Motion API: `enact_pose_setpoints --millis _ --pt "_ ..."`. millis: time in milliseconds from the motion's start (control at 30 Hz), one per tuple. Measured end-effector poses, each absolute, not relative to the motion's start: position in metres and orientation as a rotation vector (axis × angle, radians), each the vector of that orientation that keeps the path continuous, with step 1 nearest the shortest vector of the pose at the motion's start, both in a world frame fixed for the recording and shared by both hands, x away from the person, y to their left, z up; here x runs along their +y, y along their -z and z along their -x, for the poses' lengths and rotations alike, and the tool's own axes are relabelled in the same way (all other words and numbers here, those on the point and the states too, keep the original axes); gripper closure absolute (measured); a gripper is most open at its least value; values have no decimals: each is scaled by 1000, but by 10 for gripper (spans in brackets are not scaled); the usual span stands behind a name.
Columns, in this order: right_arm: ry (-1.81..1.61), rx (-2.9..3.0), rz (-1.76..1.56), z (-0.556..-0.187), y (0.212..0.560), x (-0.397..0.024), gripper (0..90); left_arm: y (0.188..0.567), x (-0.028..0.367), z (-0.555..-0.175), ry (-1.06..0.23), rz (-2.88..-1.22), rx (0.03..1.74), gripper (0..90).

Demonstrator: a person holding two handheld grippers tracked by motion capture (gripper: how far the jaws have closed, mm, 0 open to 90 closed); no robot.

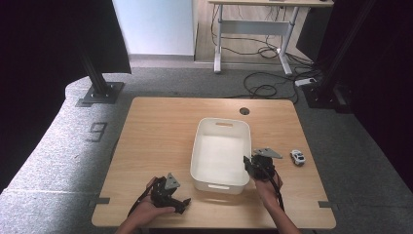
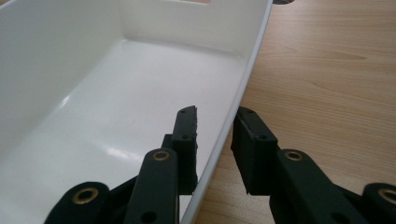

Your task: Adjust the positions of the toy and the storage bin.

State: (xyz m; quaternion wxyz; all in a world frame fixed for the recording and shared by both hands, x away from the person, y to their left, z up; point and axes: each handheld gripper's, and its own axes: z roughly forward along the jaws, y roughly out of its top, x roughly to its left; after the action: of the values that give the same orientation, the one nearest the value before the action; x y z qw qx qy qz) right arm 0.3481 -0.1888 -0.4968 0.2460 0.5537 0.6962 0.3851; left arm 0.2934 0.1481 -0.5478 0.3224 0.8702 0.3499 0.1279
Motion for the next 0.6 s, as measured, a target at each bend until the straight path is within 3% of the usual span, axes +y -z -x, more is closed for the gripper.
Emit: enact_pose_setpoints --millis 600 --pt "-1087 1948 -1473 -357 498 -191 698 548 148 -293 -337 -2284 922 0"
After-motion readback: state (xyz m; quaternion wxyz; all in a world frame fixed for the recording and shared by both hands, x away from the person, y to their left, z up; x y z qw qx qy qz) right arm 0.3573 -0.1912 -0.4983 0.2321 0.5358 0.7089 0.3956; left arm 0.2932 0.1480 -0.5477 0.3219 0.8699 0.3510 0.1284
